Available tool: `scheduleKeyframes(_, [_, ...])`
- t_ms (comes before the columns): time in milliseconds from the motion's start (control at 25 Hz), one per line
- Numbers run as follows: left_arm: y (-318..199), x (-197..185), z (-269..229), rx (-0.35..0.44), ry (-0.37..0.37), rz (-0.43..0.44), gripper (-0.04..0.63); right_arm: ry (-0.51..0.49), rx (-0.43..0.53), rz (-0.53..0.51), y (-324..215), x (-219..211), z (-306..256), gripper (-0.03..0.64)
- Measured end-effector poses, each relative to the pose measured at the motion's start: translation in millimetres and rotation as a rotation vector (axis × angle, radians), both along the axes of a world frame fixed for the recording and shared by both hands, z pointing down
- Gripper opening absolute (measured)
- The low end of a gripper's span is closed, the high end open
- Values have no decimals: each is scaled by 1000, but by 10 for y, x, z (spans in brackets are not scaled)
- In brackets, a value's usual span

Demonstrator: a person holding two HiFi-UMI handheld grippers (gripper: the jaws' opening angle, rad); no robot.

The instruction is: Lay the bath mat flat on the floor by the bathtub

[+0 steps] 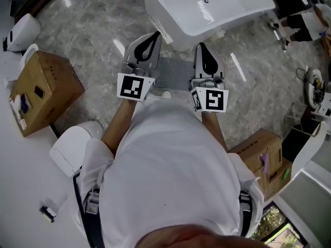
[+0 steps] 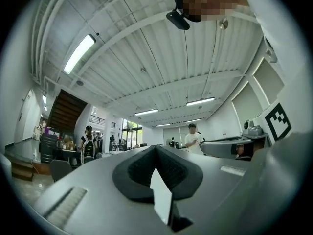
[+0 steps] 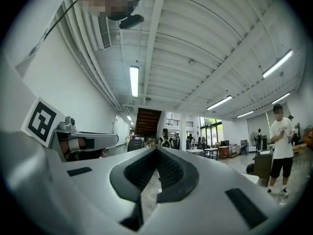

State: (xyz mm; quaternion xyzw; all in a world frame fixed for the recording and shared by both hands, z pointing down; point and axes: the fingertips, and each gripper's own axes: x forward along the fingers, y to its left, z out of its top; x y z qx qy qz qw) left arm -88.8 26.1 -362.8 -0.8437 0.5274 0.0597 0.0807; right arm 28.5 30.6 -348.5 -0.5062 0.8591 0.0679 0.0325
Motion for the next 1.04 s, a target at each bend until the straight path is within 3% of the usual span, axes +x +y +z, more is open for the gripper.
scheduleKeyframes(360, [81,-326,-14,-14,43,5,-6,53,76,48,153,-369,-183,0])
scheduleKeyframes(800, [16,-475,150,-11,8,-12,-6,26,21,128,52,-91,78,0])
scheduleKeyframes(1040, [-26,-570,186,-26,-2,-23,-6,60,27,150,-23,53,150,0])
